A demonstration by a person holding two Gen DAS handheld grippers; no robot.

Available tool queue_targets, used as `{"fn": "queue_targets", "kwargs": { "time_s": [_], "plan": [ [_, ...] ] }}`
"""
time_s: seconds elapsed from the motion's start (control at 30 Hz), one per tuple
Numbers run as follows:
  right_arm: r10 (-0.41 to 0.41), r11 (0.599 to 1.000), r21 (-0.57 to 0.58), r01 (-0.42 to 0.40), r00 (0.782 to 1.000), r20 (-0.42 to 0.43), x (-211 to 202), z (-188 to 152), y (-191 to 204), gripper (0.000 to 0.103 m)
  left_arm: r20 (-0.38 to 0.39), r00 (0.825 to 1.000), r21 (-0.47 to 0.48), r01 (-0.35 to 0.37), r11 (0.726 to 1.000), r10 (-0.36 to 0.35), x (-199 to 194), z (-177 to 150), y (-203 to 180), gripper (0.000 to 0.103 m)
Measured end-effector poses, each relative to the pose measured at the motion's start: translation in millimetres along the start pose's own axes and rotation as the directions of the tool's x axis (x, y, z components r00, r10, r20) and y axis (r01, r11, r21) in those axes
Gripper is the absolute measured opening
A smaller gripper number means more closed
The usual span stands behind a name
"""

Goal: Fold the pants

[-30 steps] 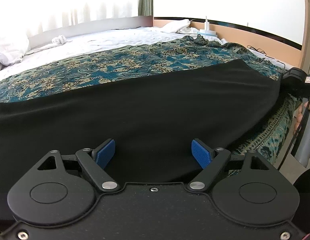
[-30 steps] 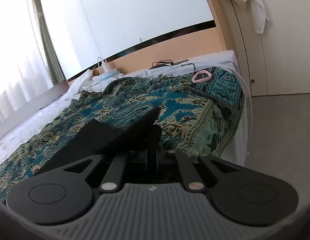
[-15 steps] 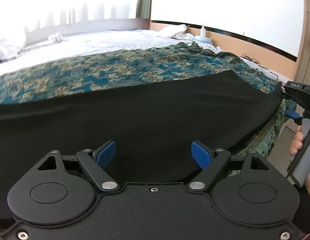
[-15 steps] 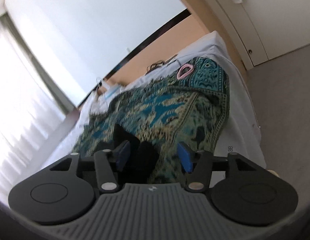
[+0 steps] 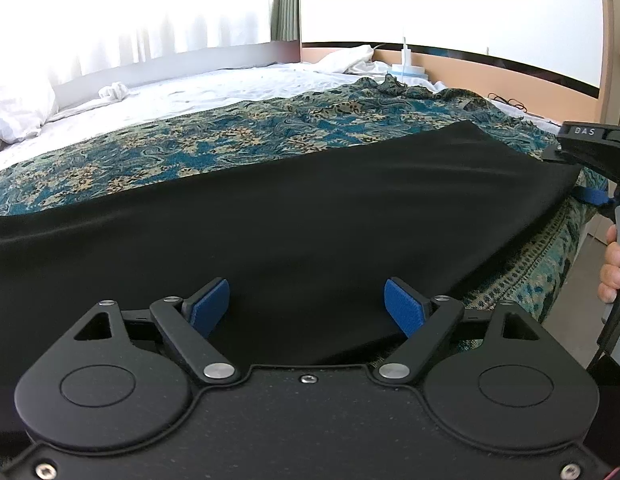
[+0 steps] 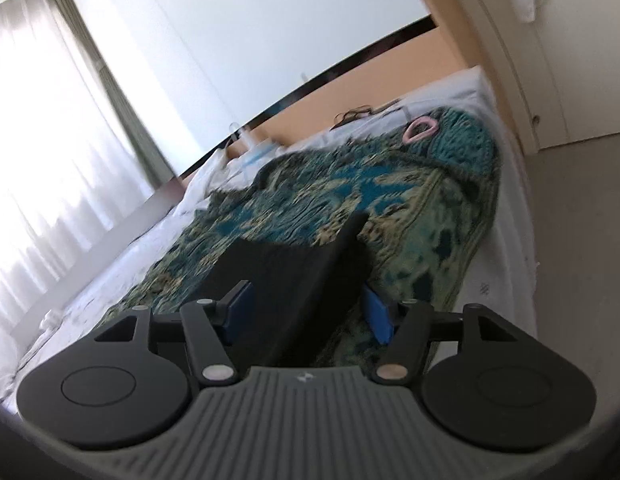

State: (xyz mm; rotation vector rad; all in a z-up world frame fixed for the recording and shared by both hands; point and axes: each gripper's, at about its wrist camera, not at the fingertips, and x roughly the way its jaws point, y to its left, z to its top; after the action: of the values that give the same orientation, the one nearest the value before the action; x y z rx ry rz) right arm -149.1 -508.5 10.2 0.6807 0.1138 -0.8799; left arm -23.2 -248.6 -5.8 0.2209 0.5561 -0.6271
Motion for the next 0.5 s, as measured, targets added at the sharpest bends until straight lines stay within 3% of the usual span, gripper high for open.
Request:
{"fn": "queue_targets", "kwargs": {
  "time_s": [0.13,0.27,0.3,0.37,0.4,0.5],
  "plan": [
    [0.008,0.999,-0.043,-0.009,1.000,-0.020,2.9,-2.4,4.5,0.075,0.001,1.000,0.000,0.001,1.000,-0.001,-0.6,-0.3,-0.4,0.085],
    [-0.036,0.994,-0.103,0.034,0.999,-0.019,17.2,-3.5,13.7,0.073,0.000,1.000,-0.001,0.001,1.000,-0.001,-0.3,0.0,0.2,0.085],
    [-0.045,0.992,-0.118,0.042,0.999,-0.020,22.9,-2.5,16.3,0.068,0.000,1.000,-0.001,0.001,1.000,-0.001,-0.3,0.0,0.2,0.085],
    [-0.058,0.989,-0.141,0.054,0.998,-0.024,30.8,-1.7,20.7,0.044,0.000,1.000,-0.001,0.000,1.000,0.000,-1.0,0.0,-0.1,0.085],
    [-0.052,0.990,-0.137,0.046,0.998,-0.040,33.4,-1.1,20.4,0.039,0.000,1.000,0.000,-0.001,1.000,0.001,-1.2,-0.2,-0.4,0.085],
    [0.028,0.999,-0.030,-0.031,0.993,-0.117,42.3,2.5,12.9,0.016,-0.008,1.000,-0.003,0.006,1.000,-0.006,-1.5,0.9,0.5,0.085]
  ]
}}
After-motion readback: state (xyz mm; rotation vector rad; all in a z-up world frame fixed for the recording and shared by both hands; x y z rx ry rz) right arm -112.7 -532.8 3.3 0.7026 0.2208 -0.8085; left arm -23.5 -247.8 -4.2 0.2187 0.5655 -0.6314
